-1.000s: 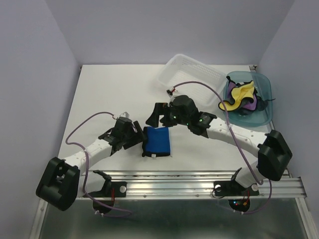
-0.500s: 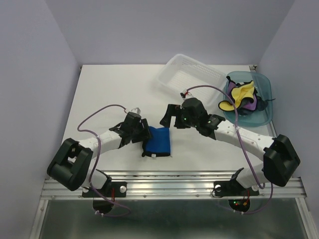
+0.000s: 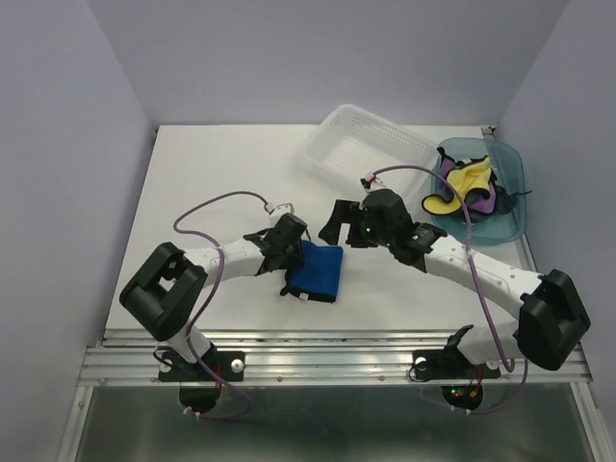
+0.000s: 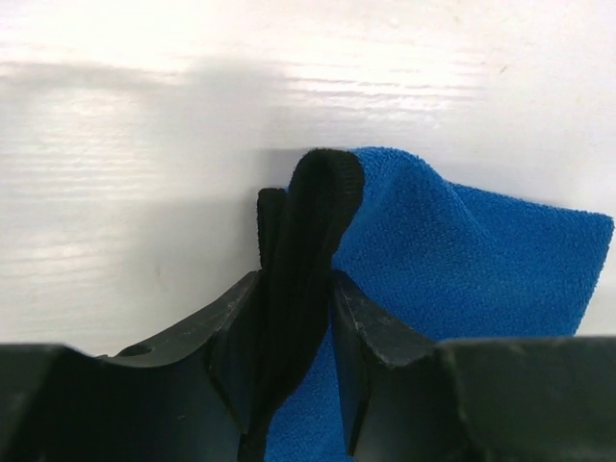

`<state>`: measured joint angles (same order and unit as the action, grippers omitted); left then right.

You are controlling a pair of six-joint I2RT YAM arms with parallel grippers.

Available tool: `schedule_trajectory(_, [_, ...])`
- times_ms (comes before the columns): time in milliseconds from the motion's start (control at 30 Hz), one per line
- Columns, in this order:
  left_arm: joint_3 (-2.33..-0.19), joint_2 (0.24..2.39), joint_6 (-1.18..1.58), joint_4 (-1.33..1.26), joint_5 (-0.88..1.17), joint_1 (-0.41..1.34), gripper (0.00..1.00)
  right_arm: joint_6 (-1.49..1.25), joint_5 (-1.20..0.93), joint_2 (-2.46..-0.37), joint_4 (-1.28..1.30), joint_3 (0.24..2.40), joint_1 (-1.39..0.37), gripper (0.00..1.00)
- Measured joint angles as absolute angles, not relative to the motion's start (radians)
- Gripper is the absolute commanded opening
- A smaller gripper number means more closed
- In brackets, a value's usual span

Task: Fold and stack the towels
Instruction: Neatly place the folded towel into the bin

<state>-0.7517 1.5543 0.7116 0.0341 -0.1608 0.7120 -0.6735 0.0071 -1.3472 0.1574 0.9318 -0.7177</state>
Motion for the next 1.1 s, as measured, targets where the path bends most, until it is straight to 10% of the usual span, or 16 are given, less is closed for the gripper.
schedule_trajectory(200, [-0.873,1.662,0.741,0.083,-0.245,0.773,0.38,-0.669,0.012,-1.312,0.165,0.901,-0.7,1.0])
schedule_trajectory(333, [-0.898,1.695,0.756,0.085,-0.257,0.785,0.0,-0.665,0.021,-1.287,0.175,0.892,-0.692,1.0])
schedule_trajectory(1100, [-1.003,1.666,0.578,0.218,-0.544,0.846,0.0,-0.648,0.382,-1.027,0.232,0.799,-0.667,1.0])
